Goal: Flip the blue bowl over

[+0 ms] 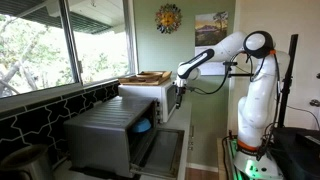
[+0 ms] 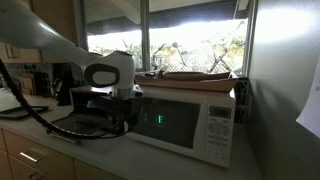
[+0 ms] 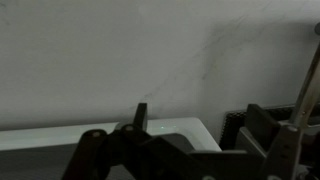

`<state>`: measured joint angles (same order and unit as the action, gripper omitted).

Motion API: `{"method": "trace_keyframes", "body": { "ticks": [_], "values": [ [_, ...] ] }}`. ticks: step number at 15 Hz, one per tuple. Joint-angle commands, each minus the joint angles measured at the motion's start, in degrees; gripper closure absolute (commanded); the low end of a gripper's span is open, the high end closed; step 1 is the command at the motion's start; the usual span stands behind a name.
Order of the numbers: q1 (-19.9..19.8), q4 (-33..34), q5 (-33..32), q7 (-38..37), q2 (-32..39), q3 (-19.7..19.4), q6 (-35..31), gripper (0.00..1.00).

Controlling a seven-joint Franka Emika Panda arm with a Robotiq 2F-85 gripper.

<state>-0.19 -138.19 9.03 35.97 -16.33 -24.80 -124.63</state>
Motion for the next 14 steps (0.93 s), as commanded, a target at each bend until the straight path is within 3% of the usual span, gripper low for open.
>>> {"method": "trace_keyframes", "body": {
  "ticks": [1,14],
  "values": [
    [-2.73,0.1,0.94,0.68,0.34,2.63,0.24,0.0],
    [-3.67,0.55,0.9,1.52,0.84,1.77,0.04,0.0]
  ]
}}
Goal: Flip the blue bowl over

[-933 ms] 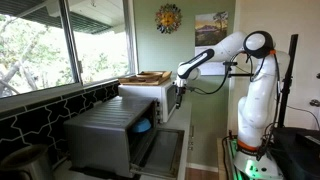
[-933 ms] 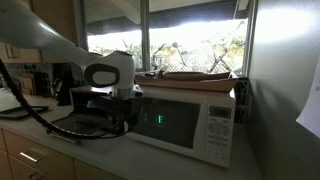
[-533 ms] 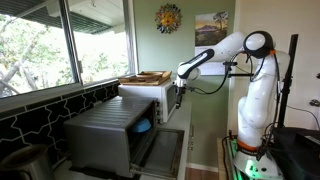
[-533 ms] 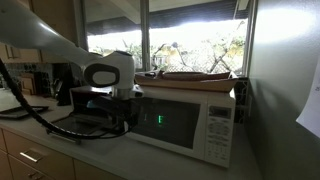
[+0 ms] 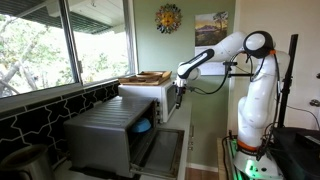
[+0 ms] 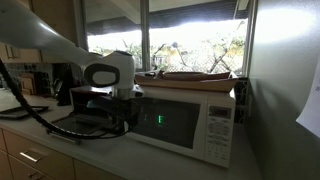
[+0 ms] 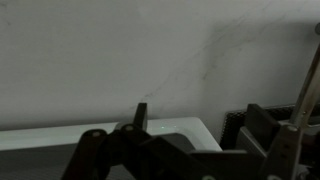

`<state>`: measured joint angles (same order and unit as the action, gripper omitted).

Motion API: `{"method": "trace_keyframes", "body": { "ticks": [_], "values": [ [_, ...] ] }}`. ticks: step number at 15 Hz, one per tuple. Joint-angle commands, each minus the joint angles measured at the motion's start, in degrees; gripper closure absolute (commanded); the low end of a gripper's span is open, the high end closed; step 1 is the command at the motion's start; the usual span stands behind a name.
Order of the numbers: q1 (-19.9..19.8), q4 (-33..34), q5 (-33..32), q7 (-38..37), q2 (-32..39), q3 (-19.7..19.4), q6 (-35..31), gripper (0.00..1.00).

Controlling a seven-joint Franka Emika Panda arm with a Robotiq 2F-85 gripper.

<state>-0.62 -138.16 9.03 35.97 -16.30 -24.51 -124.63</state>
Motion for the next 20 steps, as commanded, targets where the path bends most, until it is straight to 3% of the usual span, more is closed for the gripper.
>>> {"method": "trace_keyframes", "body": {
  "ticks": [1,7,14,17,18,20],
  "values": [
    [-3.49,0.09,1.85,1.95,-0.03,1.7,-0.01,0.0],
    [-2.74,-2.65,13.62,1.89,-5.09,3.13,4.97,0.0],
    [-0.95,-5.91,24.34,-6.61,-9.33,8.75,12.65,0.0],
    [0.33,-7.49,30.18,-7.97,-9.71,11.34,12.15,0.0],
    [-1.01,-5.1,27.22,-6.41,-7.89,11.05,12.85,0.0],
    [-0.81,-5.15,27.6,-6.53,-7.9,11.76,12.81,0.0]
  ]
}}
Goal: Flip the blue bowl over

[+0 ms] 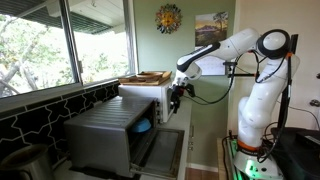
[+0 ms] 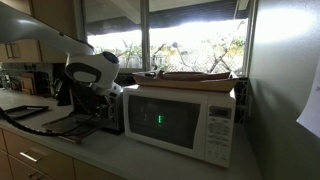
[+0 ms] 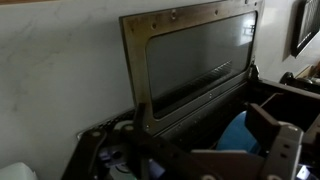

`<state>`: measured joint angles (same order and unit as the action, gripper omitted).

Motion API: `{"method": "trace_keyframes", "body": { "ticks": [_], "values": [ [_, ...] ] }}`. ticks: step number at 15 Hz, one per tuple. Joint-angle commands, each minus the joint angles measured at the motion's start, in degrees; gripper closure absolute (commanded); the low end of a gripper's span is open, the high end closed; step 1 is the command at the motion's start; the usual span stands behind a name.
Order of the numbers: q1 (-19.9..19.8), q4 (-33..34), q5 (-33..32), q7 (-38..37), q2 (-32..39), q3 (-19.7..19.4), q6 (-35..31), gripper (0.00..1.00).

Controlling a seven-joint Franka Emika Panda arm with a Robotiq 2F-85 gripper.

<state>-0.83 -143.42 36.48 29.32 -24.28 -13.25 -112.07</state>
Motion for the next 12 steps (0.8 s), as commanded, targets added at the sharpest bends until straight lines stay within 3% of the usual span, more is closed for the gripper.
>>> {"method": "trace_keyframes", "body": {
  "ticks": [1,6,12],
  "values": [
    [-0.74,0.22,0.13,0.12,0.1,0.46,0.25,0.0],
    [-0.42,-0.48,1.91,0.63,0.59,0.52,-1.3,0.0],
    [2.36,-5.01,20.04,4.9,0.33,3.01,-7.17,0.0]
  ]
}}
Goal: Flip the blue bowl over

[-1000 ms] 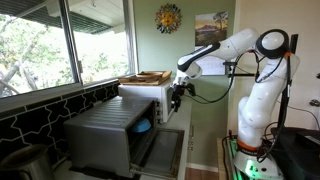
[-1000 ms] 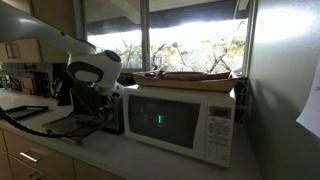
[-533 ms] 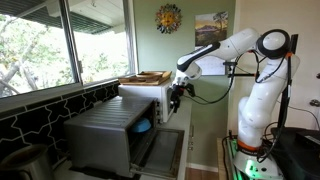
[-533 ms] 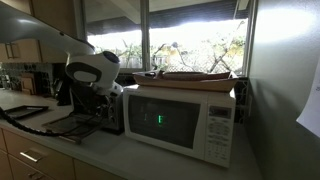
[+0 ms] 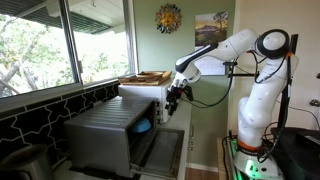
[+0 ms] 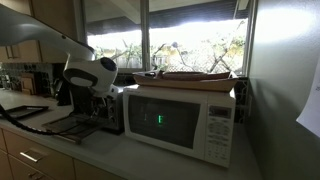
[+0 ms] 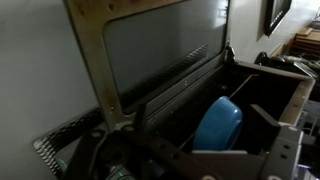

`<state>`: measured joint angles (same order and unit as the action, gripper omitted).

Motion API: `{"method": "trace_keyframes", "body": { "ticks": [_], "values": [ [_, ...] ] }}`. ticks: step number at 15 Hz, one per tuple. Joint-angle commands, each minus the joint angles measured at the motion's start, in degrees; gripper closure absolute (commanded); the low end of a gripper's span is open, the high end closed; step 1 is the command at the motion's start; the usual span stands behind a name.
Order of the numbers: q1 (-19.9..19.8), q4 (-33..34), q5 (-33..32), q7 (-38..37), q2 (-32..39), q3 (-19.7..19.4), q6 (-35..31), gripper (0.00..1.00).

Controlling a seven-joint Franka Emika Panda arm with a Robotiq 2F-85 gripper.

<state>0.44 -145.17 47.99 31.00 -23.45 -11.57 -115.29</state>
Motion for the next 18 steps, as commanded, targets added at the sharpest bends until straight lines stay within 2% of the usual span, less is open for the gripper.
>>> {"method": "trace_keyframes", "body": {
  "ticks": [1,7,12,15,18],
  "values": [
    [1.08,-3.99,11.11,3.99,-0.44,2.22,-5.18,0.0],
    [0.93,-8.34,28.31,7.66,-0.1,7.32,-12.16,0.0],
    [0.69,-9.05,41.38,11.65,1.74,9.89,-10.64,0.0],
    [0.31,-8.84,46.2,13.76,3.58,11.29,-9.26,0.0],
    [0.26,-8.35,48.26,14.5,5.9,13.06,-9.85,0.0]
  ]
}}
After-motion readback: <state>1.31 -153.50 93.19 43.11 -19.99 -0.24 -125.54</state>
